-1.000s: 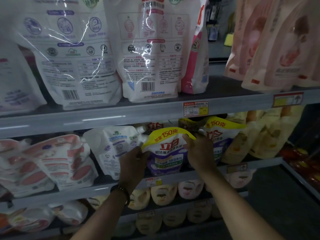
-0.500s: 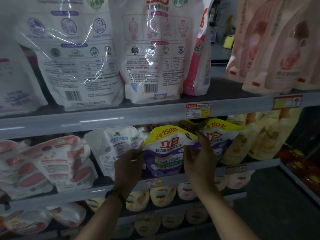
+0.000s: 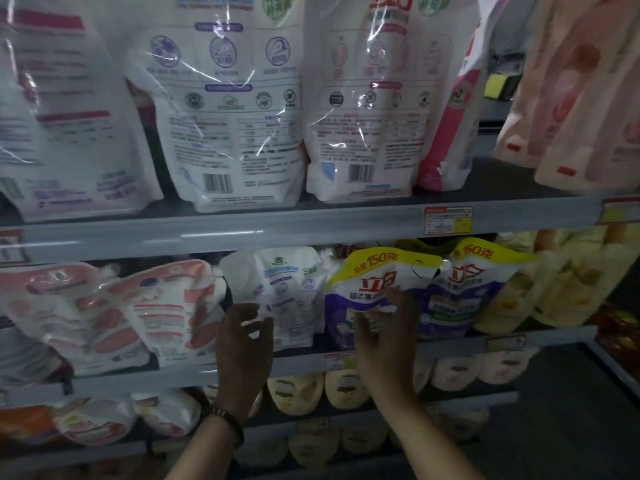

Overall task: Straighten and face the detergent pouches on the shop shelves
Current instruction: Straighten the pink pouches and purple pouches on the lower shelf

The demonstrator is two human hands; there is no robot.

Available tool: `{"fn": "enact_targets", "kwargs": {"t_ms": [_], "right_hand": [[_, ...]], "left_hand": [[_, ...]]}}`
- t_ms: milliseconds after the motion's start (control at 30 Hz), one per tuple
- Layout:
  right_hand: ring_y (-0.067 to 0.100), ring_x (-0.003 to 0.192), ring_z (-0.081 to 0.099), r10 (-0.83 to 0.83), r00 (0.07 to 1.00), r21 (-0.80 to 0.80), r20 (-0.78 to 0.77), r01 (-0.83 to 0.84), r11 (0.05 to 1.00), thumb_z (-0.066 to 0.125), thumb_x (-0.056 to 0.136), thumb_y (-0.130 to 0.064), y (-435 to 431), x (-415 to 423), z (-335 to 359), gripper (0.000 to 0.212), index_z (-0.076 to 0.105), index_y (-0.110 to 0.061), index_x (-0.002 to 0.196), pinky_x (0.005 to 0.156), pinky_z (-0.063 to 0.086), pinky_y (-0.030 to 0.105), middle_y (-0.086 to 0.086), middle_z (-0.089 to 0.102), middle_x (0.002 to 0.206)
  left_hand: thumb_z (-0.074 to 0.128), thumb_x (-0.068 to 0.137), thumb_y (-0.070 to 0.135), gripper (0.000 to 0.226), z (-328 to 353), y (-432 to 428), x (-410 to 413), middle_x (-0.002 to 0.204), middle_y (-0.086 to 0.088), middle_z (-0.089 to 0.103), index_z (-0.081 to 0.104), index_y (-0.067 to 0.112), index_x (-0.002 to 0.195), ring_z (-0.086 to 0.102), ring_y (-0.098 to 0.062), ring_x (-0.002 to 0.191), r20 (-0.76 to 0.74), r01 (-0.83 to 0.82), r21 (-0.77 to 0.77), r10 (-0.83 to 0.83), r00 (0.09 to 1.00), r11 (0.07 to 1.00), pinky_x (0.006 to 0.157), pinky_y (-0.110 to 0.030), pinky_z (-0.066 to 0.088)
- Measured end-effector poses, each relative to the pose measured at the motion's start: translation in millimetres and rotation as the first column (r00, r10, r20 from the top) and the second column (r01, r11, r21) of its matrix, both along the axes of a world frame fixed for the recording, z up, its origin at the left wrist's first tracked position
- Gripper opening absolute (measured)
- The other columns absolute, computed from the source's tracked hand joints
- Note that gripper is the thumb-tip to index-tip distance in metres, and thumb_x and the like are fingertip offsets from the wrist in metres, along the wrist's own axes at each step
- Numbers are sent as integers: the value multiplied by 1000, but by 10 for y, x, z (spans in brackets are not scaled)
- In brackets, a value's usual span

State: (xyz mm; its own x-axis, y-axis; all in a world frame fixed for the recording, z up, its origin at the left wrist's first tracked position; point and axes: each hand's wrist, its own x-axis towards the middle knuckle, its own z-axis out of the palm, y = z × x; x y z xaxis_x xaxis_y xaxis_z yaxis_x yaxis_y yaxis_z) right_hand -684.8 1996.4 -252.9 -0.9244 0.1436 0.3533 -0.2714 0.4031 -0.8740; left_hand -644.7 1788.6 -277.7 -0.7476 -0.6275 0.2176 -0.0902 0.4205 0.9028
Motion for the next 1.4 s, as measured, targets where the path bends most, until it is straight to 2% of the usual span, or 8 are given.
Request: {"fn": "enact_targets", "kwargs": {"t_ms": [167, 333, 500, 667, 967, 1133, 1267, 1400], "right_hand": [[0, 107, 63, 145, 981, -1, 126, -146, 989, 74, 96, -15, -333, 90, -76, 39, 55, -20, 130, 79, 52, 12, -3, 60, 123], [4, 104, 66, 218, 957, -21, 193, -218, 976, 73, 94, -18, -597, 137, -67, 32, 57, -21, 122, 77, 50, 14, -5, 67, 115], [3, 120, 60, 273, 929, -33, 252, -273, 961, 73, 94, -34, -752, 126, 61, 46, 55, -28, 136, 92, 54, 26, -12, 62, 130], [-1, 131, 46, 363, 865, -72, 348, -361, 930, 72, 98, -33, -812, 99, 215, 66, 41, -34, 157, 95, 40, 14, -19, 49, 144], [12, 151, 38, 484, 783, -103, 391, -485, 869, 71, 97, -41, -790, 60, 304, 77, 30, -39, 163, 121, 39, 44, -12, 35, 166], [3, 144, 37, 546, 744, -117, 385, -547, 829, 72, 95, -46, -769, 18, 288, 84, 23, -47, 163, 106, 40, 26, -18, 33, 164], [4, 146, 34, 594, 718, -140, 363, -589, 796, 73, 95, -43, -770, -22, 297, 85, 22, -49, 163, 110, 41, 31, -17, 27, 168], [-16, 123, 38, 634, 679, -162, 369, -625, 764, 74, 98, -31, -752, 0, 363, 78, 28, -49, 159, 82, 35, -3, -33, 34, 144]], "left_hand": [[77, 94, 23, 42, 16, -222, 81, 128, -3, 61, 53, 25, 128, 65, -13, 106, -13, 1, 46, -1, 1000, 999, 85, -48, 63], [75, 97, 18, 45, 122, -349, 112, 132, 9, 54, 55, 22, 137, 59, 6, 107, -59, 77, -14, -78, 995, 997, 90, -34, 59], [67, 102, 24, 37, 179, -456, -2, 129, 5, 68, 59, 19, 137, 67, -12, 116, -30, 172, -121, -177, 984, 978, 94, -39, 61], [64, 105, 22, 27, 302, -492, -156, 111, 9, 69, 65, 15, 131, 63, 6, 95, -27, 140, -148, -145, 989, 979, 75, -8, 50], [36, 98, 67, 60, 224, -536, -225, 103, -13, 72, 71, 20, 110, 67, -42, 96, 122, 1, -199, 24, 992, 980, 85, -62, 56], [53, 110, 33, 25, 309, -394, -133, 85, 2, 68, 65, 19, 92, 68, -18, 83, -90, 40, -136, -53, 995, 990, 77, -52, 59], [58, 107, 5, 38, 454, -285, -62, 77, 14, 63, 57, 33, 82, 63, 10, 77, -130, 14, -159, -35, 991, 987, 70, -7, 46], [59, 108, 11, 36, 417, -320, -13, 80, 3, 69, 59, 35, 80, 66, -7, 74, -145, -8, -77, -4, 989, 997, 70, -32, 54]]}}
